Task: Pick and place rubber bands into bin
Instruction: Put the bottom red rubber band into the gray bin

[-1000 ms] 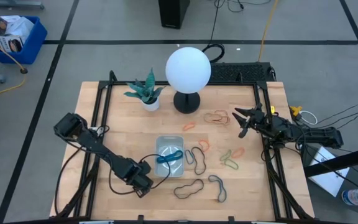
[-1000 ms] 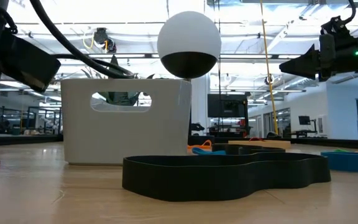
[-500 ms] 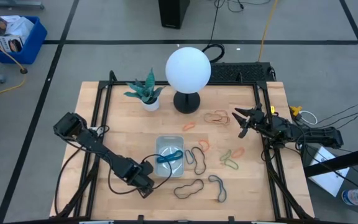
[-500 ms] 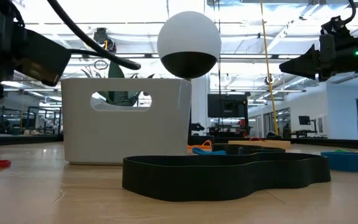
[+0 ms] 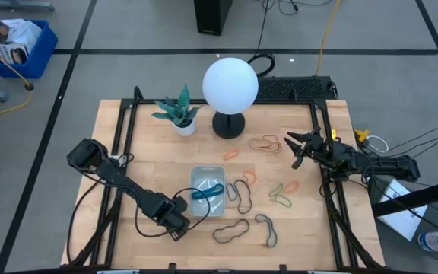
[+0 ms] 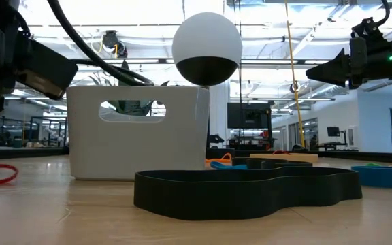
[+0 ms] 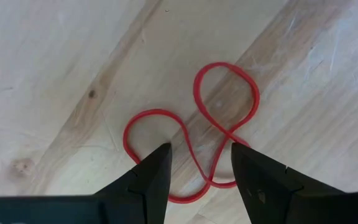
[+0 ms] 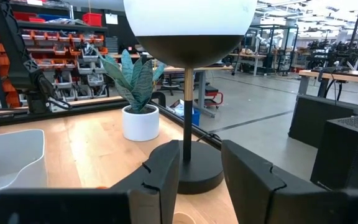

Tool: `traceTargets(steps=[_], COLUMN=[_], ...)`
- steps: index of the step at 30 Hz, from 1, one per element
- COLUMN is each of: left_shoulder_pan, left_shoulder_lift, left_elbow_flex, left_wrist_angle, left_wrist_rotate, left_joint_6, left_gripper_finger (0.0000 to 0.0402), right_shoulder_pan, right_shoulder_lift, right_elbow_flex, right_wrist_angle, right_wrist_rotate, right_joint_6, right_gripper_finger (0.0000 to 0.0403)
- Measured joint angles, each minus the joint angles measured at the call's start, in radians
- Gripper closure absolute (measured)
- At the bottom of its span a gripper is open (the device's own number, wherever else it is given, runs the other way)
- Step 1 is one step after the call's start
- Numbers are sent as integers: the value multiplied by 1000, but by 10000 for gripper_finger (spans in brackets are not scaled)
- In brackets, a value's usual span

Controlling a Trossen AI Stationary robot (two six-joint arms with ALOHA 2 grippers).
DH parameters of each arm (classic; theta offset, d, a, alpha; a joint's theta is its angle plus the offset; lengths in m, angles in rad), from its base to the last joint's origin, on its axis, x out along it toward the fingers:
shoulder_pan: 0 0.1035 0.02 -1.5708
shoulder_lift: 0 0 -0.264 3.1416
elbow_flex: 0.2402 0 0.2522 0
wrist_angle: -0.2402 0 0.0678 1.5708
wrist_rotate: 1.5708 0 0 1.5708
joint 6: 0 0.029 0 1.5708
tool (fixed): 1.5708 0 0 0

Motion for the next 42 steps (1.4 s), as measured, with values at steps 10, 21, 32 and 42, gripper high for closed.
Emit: traceTargets(steps=[10, 21, 32, 42], left_shoulder_pan=[6, 12, 11, 7], left_shoulder_lift=[11, 12, -20, -194], left_elbow_flex=[-2, -4, -7, -8], left_wrist_angle=[-7, -11, -6, 27], left_wrist_rotate=[8, 6, 5, -24], left_joint_6=[3, 3, 5, 43], left_gripper_finger=[290, 392, 398, 400], right_shoulder_pan=[0, 0, 0, 0], right_shoulder_lift=[0, 0, 0, 0], right_elbow_flex=[0, 0, 0, 0], right_wrist_angle=[0, 0, 0, 0], right_wrist_rotate=[0, 0, 0, 0], right_joint_6=[0, 0, 0, 0], right_gripper_finger=[289, 289, 289, 289])
